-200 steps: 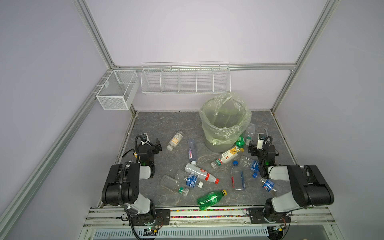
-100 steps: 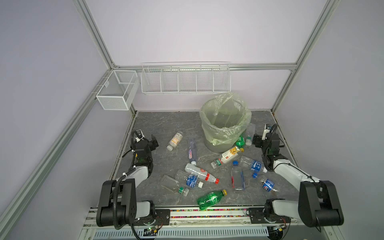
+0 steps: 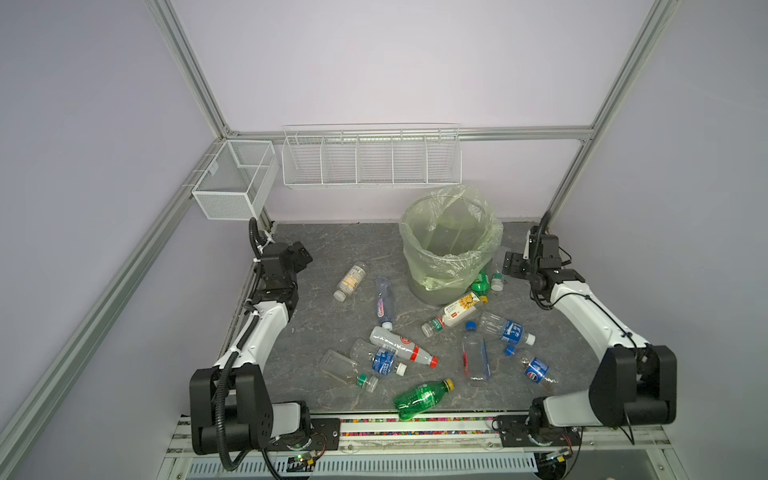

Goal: Throw the plastic bottles in the bin
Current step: 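Close the right gripper on the clear square bottle while the left arm rises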

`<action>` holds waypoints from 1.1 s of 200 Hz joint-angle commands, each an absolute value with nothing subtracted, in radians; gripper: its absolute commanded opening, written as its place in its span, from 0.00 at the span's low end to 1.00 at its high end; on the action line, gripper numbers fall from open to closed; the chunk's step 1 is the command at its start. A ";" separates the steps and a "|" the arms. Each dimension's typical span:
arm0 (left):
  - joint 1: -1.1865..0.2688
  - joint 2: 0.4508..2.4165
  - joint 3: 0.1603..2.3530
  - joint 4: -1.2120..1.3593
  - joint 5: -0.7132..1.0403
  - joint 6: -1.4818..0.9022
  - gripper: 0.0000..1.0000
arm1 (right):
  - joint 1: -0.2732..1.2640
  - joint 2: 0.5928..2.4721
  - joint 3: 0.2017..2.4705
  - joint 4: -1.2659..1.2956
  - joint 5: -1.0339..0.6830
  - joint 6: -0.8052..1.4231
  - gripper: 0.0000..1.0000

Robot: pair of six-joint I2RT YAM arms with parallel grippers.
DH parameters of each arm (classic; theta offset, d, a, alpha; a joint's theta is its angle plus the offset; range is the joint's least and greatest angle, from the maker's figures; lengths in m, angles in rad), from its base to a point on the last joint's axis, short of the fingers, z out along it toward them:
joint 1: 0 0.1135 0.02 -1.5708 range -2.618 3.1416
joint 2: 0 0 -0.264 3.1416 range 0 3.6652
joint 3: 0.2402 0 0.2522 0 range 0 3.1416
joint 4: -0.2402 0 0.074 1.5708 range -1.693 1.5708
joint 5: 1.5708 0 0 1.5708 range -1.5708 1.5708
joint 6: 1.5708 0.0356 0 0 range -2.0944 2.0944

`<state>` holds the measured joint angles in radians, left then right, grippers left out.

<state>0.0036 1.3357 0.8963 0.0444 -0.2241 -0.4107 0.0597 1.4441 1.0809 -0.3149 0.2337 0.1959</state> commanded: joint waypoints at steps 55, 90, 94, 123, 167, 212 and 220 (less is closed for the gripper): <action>-0.005 1.344 0.944 -0.270 0.041 -0.573 0.99 | 0.023 1.580 1.238 -0.516 0.110 0.253 0.89; -0.012 1.294 0.898 -0.259 0.019 -0.588 0.99 | 0.006 1.681 1.304 -0.516 0.067 0.274 0.89; -0.013 1.287 0.890 -0.255 0.015 -0.591 0.99 | 0.004 1.695 1.316 -0.519 0.066 0.277 0.89; -0.014 1.243 0.825 -0.155 -0.004 -0.596 0.99 | 0.001 1.782 1.379 -0.523 0.051 0.287 0.89; -0.014 1.230 0.772 -0.095 -0.044 -0.588 0.99 | -0.007 1.905 1.472 -0.542 0.048 0.302 0.91; -0.015 1.240 0.772 -0.077 -0.030 -0.598 0.99 | -0.013 2.000 1.562 -0.547 0.054 0.312 0.94; -0.014 1.239 0.771 -0.077 -0.029 -0.600 0.99 | -0.014 2.013 1.575 -0.547 0.052 0.314 0.94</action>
<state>-0.0090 1.2385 0.7757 -0.1032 -0.0219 -0.5831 -0.0067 1.9717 1.5208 -0.5301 0.0589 0.2935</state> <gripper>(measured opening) 0.991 0.934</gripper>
